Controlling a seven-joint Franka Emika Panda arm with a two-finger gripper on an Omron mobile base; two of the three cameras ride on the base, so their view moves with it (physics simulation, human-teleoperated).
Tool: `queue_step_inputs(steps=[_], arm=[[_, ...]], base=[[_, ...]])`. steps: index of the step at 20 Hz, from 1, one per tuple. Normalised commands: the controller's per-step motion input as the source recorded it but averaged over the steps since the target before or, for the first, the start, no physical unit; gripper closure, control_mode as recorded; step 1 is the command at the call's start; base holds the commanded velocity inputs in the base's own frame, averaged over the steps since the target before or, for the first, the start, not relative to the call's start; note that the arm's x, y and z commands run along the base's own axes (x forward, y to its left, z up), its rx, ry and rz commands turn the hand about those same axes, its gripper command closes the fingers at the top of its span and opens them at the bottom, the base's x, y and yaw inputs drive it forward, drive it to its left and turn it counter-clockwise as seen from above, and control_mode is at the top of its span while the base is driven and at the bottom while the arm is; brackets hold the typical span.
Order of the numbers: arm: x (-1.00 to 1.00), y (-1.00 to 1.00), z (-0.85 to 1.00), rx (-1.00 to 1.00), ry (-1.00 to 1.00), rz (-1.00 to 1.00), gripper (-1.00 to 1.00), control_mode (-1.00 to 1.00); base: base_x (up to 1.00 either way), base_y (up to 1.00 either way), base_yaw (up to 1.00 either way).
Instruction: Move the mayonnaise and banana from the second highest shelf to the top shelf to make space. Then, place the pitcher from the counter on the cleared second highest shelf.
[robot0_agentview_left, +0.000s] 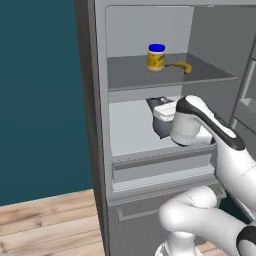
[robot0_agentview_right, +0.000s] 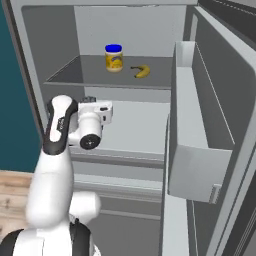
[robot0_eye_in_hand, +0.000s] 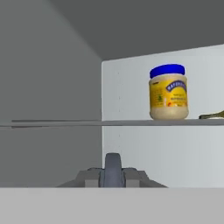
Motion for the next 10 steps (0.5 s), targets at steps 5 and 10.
queue_step_inputs(steps=[5,10], arm=[[0.17,0.00,-0.52,0.00,-0.17,0.03,1.00,-1.00],[0.00,0.00,-0.41,0.02,-0.42,0.04,1.00,-1.00]], base=[[0.00,0.00,0.00],[0.00,0.00,0.00]])
